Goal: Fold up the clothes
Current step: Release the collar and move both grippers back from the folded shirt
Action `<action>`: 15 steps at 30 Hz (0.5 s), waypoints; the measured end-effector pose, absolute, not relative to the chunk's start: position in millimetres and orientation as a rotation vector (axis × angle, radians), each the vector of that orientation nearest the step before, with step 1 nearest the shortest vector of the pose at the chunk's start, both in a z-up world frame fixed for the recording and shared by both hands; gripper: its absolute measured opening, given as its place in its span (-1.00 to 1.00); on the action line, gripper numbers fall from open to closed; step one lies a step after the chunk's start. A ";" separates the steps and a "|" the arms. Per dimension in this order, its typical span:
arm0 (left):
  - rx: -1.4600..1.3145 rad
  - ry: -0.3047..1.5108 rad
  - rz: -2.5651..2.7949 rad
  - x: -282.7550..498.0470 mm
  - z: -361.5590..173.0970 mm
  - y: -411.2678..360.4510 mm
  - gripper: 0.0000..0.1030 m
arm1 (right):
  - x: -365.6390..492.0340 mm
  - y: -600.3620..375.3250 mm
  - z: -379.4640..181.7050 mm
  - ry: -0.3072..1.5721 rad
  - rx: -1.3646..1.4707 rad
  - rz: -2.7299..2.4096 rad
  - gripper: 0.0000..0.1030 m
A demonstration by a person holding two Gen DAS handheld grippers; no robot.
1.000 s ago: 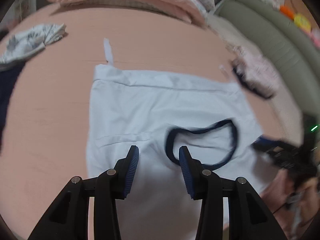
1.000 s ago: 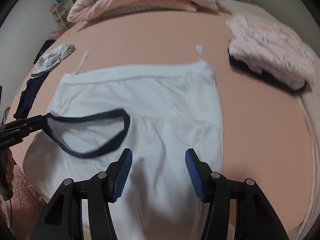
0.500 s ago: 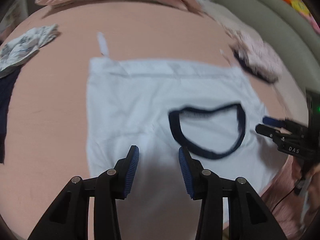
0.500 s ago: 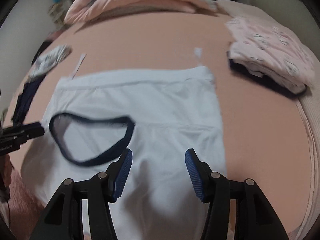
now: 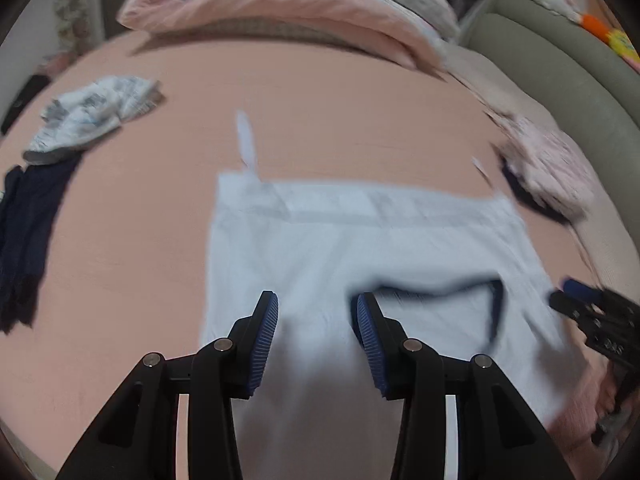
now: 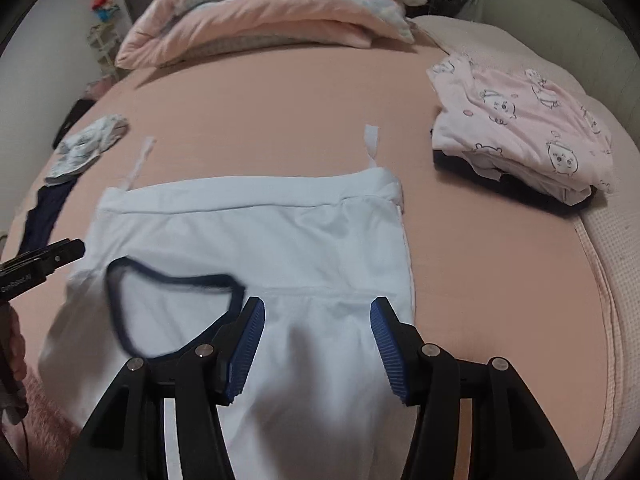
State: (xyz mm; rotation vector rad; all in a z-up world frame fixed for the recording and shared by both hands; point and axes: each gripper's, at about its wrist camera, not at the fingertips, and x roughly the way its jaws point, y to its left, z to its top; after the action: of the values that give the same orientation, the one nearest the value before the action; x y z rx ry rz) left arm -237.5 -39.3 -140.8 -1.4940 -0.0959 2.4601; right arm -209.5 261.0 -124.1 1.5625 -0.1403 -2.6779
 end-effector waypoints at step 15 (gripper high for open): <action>-1.584 0.090 2.548 -164.2 -136.2 -82.2 -0.25 | -121.5 255.3 -119.7 0.101 1.610 -2.674 0.12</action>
State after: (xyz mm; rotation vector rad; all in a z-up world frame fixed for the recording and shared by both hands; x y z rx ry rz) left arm -164.2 -82.2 -136.2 -1.5843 0.0903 2.5478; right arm -121.5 255.3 -119.7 1.6102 0.1010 -2.6744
